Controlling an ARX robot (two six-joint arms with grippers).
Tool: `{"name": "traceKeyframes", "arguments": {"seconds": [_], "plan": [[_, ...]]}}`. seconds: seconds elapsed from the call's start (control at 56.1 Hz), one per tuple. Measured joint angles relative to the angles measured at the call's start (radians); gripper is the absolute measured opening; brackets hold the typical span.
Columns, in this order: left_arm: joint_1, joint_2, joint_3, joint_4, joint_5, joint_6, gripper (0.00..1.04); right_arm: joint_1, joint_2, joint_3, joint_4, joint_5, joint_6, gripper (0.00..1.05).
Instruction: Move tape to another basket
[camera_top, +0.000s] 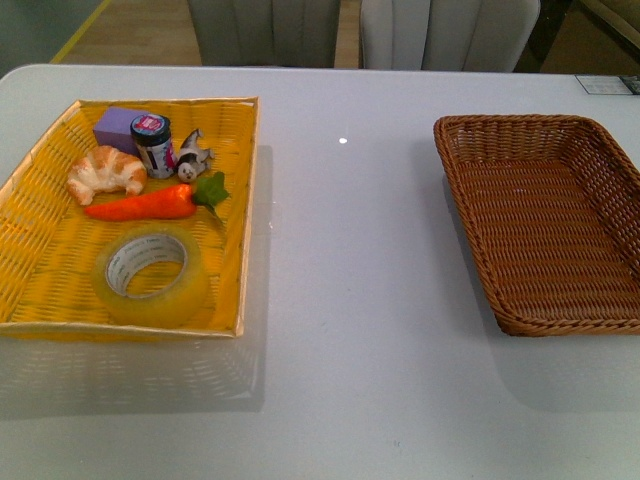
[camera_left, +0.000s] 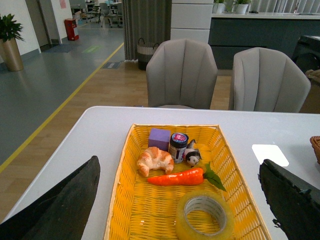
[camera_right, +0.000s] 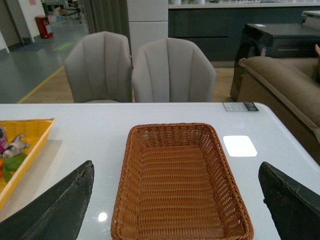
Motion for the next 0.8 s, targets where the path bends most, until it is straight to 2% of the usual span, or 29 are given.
{"name": "traceKeyframes", "arguments": {"seconds": [0.642,0.731,0.802], "plan": [[0.002,0.002,0.001,-0.002,0.006,-0.003,0.96,0.000,0.000,0.000,0.000,0.000,0.000,0.96],[0.101,0.202,0.137,-0.298,0.266,-0.133,0.96,0.000,0.000,0.000,0.000,-0.002,0.000,0.96],[0.150,0.398,0.208,-0.334,0.339,-0.183,0.96,0.000,-0.001,0.000,0.000,-0.001,0.000,0.96]]}}
